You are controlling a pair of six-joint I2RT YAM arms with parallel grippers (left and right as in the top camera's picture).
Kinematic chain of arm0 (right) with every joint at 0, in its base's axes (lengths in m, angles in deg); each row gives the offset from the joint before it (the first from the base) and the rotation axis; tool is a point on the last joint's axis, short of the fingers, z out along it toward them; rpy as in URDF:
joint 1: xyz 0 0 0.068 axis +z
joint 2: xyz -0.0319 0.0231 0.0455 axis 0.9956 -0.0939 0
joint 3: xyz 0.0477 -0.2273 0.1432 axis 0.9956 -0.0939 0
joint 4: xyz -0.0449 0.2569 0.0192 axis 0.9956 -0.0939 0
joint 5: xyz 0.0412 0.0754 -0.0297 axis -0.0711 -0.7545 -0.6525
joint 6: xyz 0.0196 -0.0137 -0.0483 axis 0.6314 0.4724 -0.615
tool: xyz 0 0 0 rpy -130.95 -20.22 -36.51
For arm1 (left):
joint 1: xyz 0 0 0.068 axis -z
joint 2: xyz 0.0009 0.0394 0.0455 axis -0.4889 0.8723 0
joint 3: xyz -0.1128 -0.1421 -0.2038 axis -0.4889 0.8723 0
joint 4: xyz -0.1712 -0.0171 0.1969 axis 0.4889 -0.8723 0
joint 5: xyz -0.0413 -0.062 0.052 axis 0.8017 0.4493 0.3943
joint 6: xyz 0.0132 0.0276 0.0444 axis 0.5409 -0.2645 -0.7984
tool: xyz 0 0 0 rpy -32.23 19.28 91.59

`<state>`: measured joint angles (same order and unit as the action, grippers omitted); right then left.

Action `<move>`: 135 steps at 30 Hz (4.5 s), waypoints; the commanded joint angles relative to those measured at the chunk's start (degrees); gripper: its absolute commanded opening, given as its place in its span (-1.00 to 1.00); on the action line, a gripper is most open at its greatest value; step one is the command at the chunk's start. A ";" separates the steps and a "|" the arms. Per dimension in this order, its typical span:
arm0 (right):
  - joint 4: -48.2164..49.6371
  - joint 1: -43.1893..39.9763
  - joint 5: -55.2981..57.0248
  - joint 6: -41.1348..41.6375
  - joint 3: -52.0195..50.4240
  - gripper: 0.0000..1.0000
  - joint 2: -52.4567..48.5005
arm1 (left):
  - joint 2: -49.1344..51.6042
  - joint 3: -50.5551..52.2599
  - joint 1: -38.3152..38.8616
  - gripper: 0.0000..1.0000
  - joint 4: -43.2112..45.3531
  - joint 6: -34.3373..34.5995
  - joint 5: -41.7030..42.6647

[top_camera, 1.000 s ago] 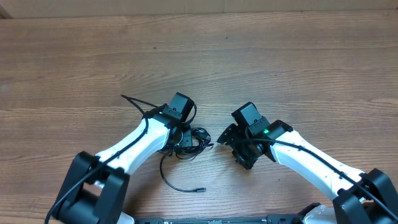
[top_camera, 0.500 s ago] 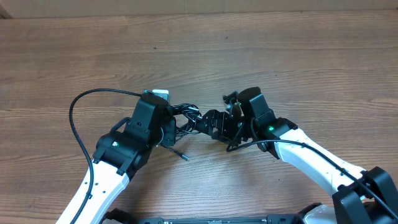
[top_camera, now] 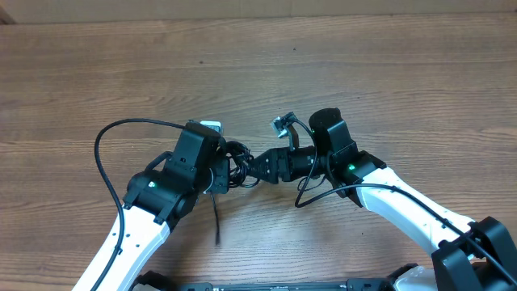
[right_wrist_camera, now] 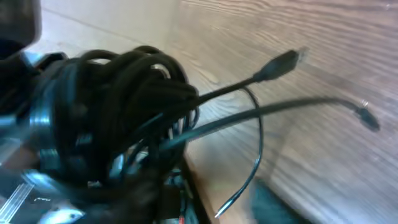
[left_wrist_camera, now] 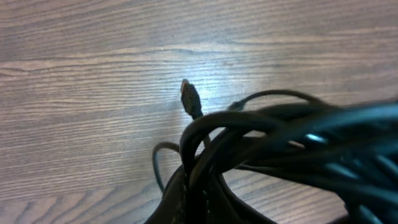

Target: Untangle cables

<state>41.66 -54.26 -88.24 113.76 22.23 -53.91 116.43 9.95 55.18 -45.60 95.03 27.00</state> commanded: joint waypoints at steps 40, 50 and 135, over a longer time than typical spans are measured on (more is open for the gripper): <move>-34.86 -13.20 6.84 -11.47 1.25 -0.57 15.43 | -12.98 -0.42 -6.05 -0.91 -9.27 4.42 6.80; -40.28 -13.33 6.84 -11.43 1.25 -0.29 27.61 | -12.68 -0.39 -6.03 -0.91 -7.50 4.57 7.17; -35.41 12.02 62.25 12.81 1.25 0.66 21.22 | 0.09 -0.33 -6.01 -0.91 1.73 2.86 24.94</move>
<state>6.97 -42.18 -24.96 126.39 22.45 -35.46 117.07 9.97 48.78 -43.87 91.34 60.92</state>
